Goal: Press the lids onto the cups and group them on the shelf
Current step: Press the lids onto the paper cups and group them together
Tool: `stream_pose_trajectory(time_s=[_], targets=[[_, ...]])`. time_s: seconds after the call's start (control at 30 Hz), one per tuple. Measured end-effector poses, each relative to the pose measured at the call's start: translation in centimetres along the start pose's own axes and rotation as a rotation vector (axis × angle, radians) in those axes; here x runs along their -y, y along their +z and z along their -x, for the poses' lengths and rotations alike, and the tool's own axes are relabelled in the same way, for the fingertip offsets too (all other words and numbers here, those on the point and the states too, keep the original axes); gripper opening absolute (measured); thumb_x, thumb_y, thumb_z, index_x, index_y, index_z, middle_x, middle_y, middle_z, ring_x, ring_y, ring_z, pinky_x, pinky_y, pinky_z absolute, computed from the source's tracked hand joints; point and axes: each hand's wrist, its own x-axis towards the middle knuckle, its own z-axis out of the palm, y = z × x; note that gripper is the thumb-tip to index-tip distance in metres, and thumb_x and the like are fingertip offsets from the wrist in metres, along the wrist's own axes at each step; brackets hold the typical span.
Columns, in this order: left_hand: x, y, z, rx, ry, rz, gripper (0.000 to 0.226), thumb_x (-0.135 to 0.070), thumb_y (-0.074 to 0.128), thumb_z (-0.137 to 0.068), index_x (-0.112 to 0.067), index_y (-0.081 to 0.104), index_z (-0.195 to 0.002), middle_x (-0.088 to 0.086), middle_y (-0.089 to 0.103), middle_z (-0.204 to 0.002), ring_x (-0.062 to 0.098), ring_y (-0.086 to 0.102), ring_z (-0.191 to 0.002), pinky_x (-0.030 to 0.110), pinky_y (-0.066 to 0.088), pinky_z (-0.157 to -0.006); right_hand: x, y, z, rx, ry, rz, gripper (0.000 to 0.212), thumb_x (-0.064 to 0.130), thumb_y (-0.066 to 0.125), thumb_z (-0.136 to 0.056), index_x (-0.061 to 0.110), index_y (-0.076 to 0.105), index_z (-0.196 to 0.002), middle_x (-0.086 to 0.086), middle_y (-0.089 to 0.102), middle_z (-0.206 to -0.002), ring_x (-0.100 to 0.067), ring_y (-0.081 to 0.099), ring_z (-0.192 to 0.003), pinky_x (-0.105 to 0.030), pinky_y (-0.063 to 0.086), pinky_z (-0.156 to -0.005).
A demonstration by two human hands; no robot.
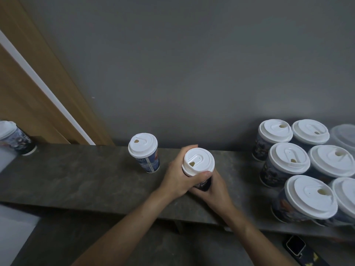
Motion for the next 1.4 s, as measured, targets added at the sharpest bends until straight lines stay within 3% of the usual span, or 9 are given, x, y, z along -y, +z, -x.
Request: stream_pose_trajectory(time_s=[0.2,0.37,0.53,0.63,0.8,0.97,1.07,1.27,1.4], targets=[[-0.4,-2.9,-2.0,0.349,-0.067,-0.061,0.078,-0.029,0.09,-0.076,-0.03,0.048,-0.141,-0.014,0.061,-0.133,0.005,0.056,-0.127,0.031,0.045,-0.109,-0.5,-0.3,0.3,0.0,0.008,0.025,0.079,0.027,0.095,-0.069,0.032,0.056,-0.137,0.033,0.064,-0.127,0.007,0.061,-0.119,-0.026,0.053,-0.101],[0.2,-0.3,0.2,0.081,-0.038,0.031,0.072,-0.034,0.087,-0.073,-0.031,0.049,-0.134,-0.018,0.064,-0.125,0.006,0.06,-0.121,0.02,0.046,-0.101,0.2,-0.1,0.0,0.021,-0.033,0.016,0.085,0.046,0.093,-0.071,0.033,0.05,-0.143,0.021,0.061,-0.138,-0.001,0.058,-0.128,-0.024,0.049,-0.102],[0.2,-0.8,0.0,0.09,-0.153,0.212,0.074,-0.064,0.064,-0.087,-0.018,0.05,-0.143,-0.011,0.062,-0.137,0.005,0.054,-0.132,0.021,0.04,-0.109,-0.3,-0.4,0.2,0.011,-0.016,0.02,0.085,0.029,0.097,-0.068,0.04,0.049,-0.137,0.038,0.059,-0.131,0.012,0.055,-0.124,-0.011,0.044,-0.101],[-0.1,0.4,0.0,-0.078,-0.27,0.368,0.035,-0.04,0.039,-0.109,-0.023,0.067,-0.122,-0.013,0.071,-0.124,-0.005,0.059,-0.121,0.015,0.042,-0.102,-0.4,-0.4,0.1,0.056,-0.027,0.063,0.085,0.027,0.091,-0.068,0.049,0.043,-0.134,0.047,0.053,-0.13,0.014,0.053,-0.125,-0.014,0.046,-0.103],[-0.4,3.0,0.6,-0.305,-0.227,0.29,0.041,-0.022,0.03,-0.111,-0.023,0.07,-0.106,-0.021,0.075,-0.101,-0.005,0.066,-0.104,0.014,0.046,-0.092,-0.2,-0.1,0.0,0.051,-0.027,-0.01,0.101,0.059,0.093,-0.063,0.028,0.046,-0.147,0.022,0.057,-0.142,0.002,0.054,-0.133,-0.022,0.046,-0.107],[-0.1,1.5,-0.8,-0.201,-0.203,0.234,0.037,-0.028,0.036,-0.104,-0.019,0.072,-0.106,-0.015,0.076,-0.103,-0.002,0.066,-0.105,0.018,0.047,-0.096,-0.5,-0.2,0.2,-0.005,0.015,-0.024,0.099,0.044,0.1,-0.06,0.035,0.045,-0.143,0.021,0.058,-0.14,0.003,0.054,-0.131,-0.022,0.046,-0.107],[-1.3,0.8,-1.9,-0.111,-0.304,0.327,0.039,-0.019,0.037,-0.11,-0.016,0.073,-0.097,-0.019,0.076,-0.087,-0.009,0.067,-0.088,0.012,0.047,-0.082,-0.8,-0.4,0.2,0.016,0.014,0.016,0.093,0.034,0.097,-0.064,0.046,0.041,-0.138,0.031,0.054,-0.137,0.011,0.052,-0.127,-0.02,0.046,-0.107],[0.2,2.5,-0.5,-0.373,-0.331,0.304,0.04,-0.02,0.039,-0.109,-0.025,0.076,-0.093,-0.01,0.077,-0.099,0.003,0.067,-0.099,0.021,0.049,-0.09,-0.4,0.0,0.0,-0.019,0.033,-0.025,0.103,0.053,0.1,-0.055,0.029,0.049,-0.141,0.015,0.061,-0.138,-0.004,0.058,-0.129,-0.028,0.049,-0.103],[-0.8,1.3,-1.6,-0.121,-0.346,0.373,0.042,-0.021,0.036,-0.11,-0.011,0.076,-0.104,-0.002,0.077,-0.104,0.009,0.069,-0.1,0.025,0.05,-0.09,-0.7,-0.3,0.1,-0.003,0.045,0.011,0.089,0.038,0.097,-0.059,0.03,0.056,-0.137,0.022,0.064,-0.133,0.003,0.059,-0.124,-0.031,0.052,-0.103]])
